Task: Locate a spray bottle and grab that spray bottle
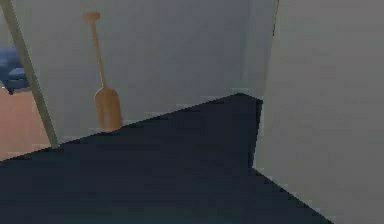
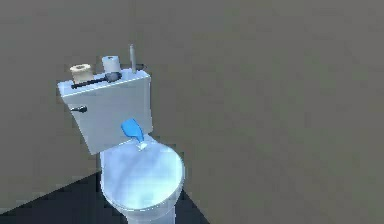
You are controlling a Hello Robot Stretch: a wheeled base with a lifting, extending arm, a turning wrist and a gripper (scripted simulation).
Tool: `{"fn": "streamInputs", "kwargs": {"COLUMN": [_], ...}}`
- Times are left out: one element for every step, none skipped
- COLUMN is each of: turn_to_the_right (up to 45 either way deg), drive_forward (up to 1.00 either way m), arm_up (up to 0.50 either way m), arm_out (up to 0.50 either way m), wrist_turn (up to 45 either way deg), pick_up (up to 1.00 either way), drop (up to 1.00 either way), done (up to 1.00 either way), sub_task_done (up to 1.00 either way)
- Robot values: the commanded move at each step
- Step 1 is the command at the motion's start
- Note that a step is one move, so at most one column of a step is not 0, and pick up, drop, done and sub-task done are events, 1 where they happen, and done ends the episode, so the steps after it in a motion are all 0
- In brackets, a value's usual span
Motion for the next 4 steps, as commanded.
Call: {"fn": "streamInputs", "kwargs": {"turn_to_the_right": [-15.0, 45.0, 39.0, 0.0], "drive_forward": [0.00, 0.00, 0.00, 0.35], "arm_up": [0.00, 0.00, 0.00, 0.00], "arm_out": [0.00, 0.00, 0.00, 0.00], "wrist_turn": [0.0, 0.0, 0.0, 0.0], "pick_up": [0.00, 0.00, 0.00, 0.00], "drop": [0.00, 0.00, 0.00, 0.00], "done": [0.00, 0.00, 0.00, 0.00], "sub_task_done": [0.00, 0.00, 0.00, 0.00]}}
